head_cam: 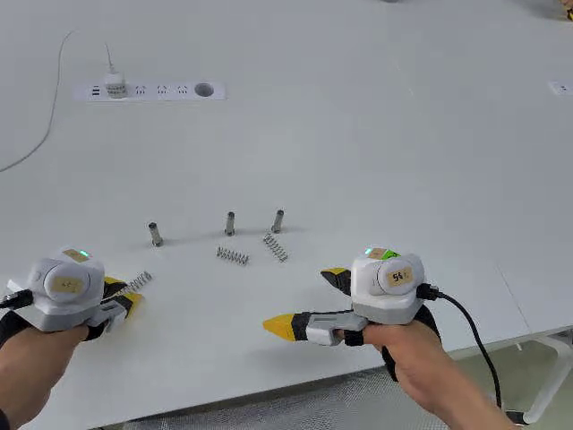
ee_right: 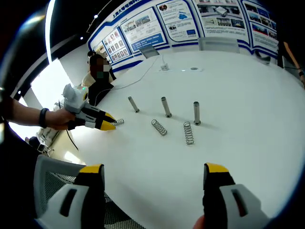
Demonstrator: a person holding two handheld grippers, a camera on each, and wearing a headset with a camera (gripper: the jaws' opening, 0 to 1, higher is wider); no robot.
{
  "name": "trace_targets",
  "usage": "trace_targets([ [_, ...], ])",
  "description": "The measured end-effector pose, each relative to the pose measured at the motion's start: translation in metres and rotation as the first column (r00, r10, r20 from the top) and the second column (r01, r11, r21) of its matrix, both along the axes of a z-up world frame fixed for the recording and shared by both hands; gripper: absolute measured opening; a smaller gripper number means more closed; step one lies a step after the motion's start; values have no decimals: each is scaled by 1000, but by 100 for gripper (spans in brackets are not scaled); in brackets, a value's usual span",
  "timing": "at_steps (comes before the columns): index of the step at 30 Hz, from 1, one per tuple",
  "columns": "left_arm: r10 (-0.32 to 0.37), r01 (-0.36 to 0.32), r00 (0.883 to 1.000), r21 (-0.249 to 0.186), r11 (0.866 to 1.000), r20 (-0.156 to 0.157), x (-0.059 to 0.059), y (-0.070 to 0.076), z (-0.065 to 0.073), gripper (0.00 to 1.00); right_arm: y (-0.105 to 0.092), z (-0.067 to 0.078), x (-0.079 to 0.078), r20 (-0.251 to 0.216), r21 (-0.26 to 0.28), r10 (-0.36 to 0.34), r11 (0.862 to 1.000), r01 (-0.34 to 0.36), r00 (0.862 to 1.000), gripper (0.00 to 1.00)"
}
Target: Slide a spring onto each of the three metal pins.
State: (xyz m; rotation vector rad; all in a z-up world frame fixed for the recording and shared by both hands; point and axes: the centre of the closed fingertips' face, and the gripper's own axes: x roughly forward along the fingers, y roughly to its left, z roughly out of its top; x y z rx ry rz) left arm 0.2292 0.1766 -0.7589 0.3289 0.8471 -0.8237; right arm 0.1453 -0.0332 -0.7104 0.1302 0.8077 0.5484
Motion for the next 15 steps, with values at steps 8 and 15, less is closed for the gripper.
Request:
trace_targets([
  [8, -31, 31, 999, 36, 999, 19, 1, 2, -1, 11, 7, 0, -2, -2, 6, 14, 1000, -14, 1000, 86],
  [15, -15, 15, 1000, 27, 1000, -14, -2, 2, -2, 11, 9, 4, -1, 5, 12, 22, 1000, -22, 1000, 85],
])
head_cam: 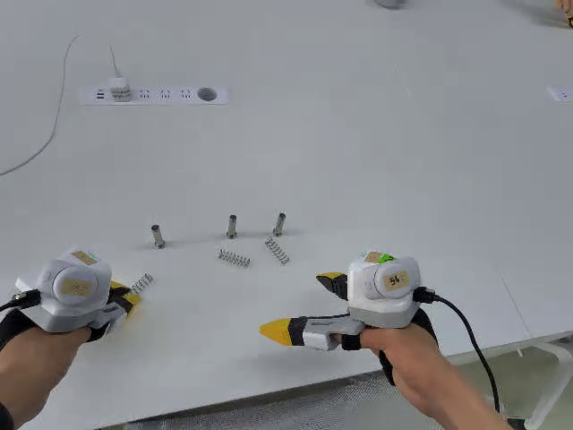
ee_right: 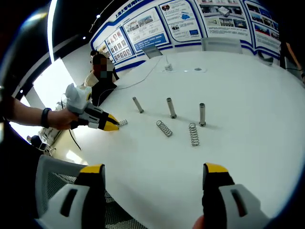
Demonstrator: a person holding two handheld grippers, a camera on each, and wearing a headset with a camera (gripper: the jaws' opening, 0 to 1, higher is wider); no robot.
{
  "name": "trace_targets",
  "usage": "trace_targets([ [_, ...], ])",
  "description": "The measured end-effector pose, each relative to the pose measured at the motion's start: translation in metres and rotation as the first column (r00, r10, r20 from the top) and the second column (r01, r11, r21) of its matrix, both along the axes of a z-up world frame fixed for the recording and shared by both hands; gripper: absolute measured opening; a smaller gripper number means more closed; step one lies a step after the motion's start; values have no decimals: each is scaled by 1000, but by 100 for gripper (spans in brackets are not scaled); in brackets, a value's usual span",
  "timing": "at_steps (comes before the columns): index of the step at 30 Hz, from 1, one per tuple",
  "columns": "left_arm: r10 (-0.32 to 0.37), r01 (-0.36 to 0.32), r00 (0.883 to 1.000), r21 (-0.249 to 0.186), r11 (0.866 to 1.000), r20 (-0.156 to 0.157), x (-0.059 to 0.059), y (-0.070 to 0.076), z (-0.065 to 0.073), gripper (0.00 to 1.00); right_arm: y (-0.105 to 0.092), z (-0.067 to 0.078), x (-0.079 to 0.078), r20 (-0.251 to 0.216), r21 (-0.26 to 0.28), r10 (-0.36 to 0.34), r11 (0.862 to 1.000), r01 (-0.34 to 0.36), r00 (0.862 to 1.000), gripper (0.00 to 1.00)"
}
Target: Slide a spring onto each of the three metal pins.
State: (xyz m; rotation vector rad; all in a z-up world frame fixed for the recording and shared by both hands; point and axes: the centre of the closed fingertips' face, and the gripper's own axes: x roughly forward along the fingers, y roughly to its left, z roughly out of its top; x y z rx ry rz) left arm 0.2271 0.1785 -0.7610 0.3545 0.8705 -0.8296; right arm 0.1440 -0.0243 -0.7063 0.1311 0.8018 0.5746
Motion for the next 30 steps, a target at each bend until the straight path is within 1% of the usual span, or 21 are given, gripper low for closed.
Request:
trace_targets([
  [6, 4, -5, 1000, -13, 1000, -8, -6, -1, 4, 11, 2, 1, -1, 3, 9, 8, 1000, -8, 1000, 83],
  [14, 7, -8, 1000, -39, 999, -15, -17, -4, 16, 11, 11, 3, -2, 4, 35, 19, 999, -19, 1000, 81],
  [19, -27, 26, 1000, -49, 998, -4, -24, -12, 24, 11, 14, 4, 0, 5, 50, 21, 999, -22, 1000, 79],
  [24, -44, 44, 999, -67, 997, 3, -26, -19, 32, 11, 16, 8, 1, 12, 67, 20, 998, -21, 1000, 76],
  [26, -59, 59, 998, -76, 995, 7, -26, -24, 35, 11, 17, 10, 1, 12, 75, 17, 997, -18, 1000, 75],
  [27, -71, 72, 997, -76, 995, 14, -27, -27, 39, 11, 17, 11, 1, 12, 79, 16, 997, -17, 1000, 75],
  [30, -98, 99, 995, -83, 992, 22, -31, -35, 46, 11, 16, 10, 2, 12, 86, 12, 996, -13, 1000, 73],
])
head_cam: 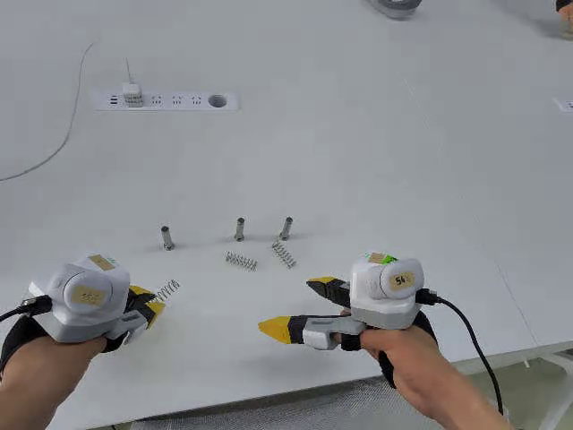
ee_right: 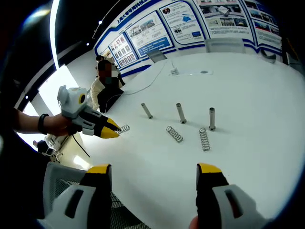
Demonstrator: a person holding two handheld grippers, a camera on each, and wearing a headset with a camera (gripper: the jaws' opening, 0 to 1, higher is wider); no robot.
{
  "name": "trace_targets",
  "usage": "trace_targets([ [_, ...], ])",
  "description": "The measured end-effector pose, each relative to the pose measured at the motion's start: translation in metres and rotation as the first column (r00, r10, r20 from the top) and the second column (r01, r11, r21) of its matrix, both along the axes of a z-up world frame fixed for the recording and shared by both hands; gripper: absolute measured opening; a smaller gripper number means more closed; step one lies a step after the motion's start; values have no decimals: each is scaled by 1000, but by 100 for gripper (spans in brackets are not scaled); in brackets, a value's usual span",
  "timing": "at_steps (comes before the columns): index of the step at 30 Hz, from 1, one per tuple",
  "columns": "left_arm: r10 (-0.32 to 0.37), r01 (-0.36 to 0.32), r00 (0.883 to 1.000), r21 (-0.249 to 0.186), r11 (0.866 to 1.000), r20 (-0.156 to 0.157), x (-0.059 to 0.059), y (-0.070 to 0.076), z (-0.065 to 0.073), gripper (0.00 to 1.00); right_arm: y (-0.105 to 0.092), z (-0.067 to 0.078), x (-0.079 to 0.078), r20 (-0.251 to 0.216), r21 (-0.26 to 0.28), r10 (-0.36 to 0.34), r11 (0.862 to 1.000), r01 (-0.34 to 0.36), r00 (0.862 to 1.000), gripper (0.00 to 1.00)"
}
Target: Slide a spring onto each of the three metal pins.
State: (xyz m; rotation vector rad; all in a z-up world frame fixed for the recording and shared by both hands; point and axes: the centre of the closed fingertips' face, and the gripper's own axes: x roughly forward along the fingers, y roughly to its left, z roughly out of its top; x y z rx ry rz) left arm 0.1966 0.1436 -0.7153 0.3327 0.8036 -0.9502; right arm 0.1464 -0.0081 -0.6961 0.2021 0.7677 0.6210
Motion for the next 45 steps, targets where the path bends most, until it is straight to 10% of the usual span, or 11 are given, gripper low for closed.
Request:
trace_targets([
  [24, -159, 160, 987, -42, 986, 39, -18, -51, 23, 11, 4, 15, 10, 11, 97, -35, 995, 34, 999, 60],
  [45, -308, 314, 948, -69, 947, 86, -46, -93, 38, 10, 25, 28, 12, 1, 206, 9, 979, -9, 1000, 31],
])
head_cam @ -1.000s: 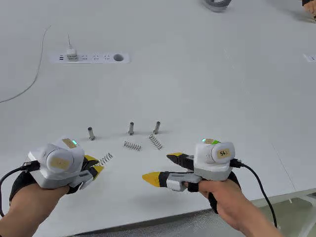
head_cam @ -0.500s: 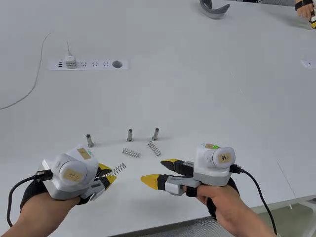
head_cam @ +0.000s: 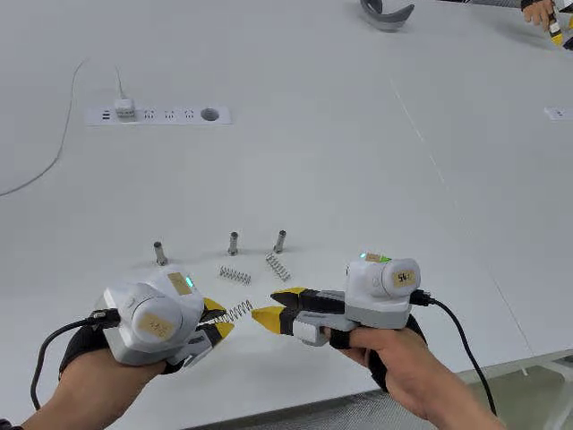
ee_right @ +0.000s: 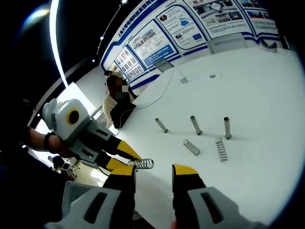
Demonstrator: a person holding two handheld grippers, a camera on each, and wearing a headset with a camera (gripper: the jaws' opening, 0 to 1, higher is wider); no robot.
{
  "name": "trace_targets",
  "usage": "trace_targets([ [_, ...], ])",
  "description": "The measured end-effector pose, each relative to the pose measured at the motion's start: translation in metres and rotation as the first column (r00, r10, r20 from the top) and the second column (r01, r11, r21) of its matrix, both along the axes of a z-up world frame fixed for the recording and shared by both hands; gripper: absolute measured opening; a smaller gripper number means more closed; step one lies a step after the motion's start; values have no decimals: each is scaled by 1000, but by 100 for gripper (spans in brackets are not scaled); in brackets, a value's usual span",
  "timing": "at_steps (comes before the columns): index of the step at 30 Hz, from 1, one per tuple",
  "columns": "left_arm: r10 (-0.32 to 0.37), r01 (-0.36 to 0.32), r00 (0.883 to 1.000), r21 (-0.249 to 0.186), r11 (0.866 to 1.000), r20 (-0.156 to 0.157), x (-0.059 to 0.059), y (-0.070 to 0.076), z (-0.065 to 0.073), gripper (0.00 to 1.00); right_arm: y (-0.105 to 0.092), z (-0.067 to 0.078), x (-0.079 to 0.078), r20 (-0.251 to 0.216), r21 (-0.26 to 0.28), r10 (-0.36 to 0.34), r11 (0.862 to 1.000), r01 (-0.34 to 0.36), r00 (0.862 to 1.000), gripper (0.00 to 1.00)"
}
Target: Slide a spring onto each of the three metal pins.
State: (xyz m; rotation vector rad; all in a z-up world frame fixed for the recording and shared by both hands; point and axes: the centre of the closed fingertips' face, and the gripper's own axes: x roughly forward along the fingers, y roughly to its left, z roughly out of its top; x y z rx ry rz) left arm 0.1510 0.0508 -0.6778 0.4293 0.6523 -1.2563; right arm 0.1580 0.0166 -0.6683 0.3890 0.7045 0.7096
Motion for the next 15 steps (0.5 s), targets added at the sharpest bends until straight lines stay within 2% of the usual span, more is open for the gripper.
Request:
trace_targets([
  [10, -66, 66, 997, -13, 998, 26, -9, -7, 5, 10, 18, 2, -11, -34, 60, 73, 996, -71, 997, 24],
  [15, -78, 78, 997, -7, 997, 26, -10, -7, 4, 10, 18, 2, -12, -48, 74, 76, 995, -73, 996, 21],
])
